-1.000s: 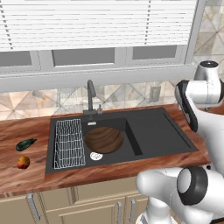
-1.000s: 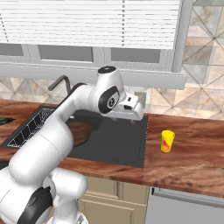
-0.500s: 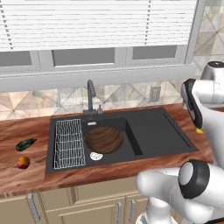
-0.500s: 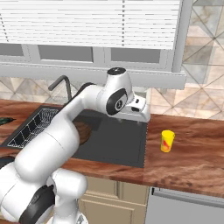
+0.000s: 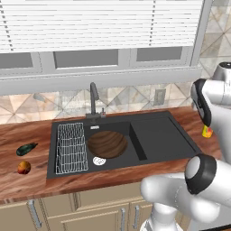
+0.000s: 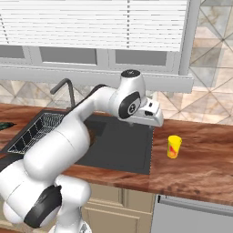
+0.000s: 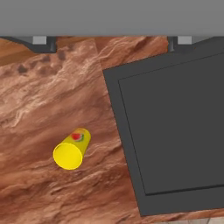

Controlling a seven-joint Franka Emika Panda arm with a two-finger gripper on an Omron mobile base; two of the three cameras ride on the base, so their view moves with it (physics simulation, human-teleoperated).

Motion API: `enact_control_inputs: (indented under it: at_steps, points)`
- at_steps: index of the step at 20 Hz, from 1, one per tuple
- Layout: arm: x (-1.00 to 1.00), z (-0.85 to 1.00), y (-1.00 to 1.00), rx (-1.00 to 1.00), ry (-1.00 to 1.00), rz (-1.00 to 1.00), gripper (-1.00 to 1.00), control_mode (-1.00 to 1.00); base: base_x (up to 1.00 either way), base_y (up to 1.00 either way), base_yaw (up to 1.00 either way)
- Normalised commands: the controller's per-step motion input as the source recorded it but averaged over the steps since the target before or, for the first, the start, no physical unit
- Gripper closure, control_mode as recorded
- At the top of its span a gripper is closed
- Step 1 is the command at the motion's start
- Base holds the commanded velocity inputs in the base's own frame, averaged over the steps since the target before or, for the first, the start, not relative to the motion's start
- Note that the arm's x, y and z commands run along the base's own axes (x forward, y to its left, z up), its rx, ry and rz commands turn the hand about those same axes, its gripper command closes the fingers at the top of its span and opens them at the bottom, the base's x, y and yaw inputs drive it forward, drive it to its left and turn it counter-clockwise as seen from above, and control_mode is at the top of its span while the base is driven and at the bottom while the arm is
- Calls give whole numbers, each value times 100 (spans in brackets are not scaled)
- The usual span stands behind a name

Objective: Remove the eggplant and peach from the sink. Then move the bowl and cup from the counter to the sink for washing.

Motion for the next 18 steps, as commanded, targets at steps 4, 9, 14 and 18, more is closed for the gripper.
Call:
enact_control_inputs:
  at_steps: [4, 9, 14, 18]
  points:
    - [14, -3, -20, 1, 0, 0, -100, -100, 0, 0, 0]
    - [13, -8, -17, 3, 0, 0, -100, -100, 0, 0, 0]
    - [16, -9, -17, 3, 0, 0, -100, -100, 0, 0, 0]
    - [15, -9, -14, 4, 0, 0, -100, -100, 0, 0, 0]
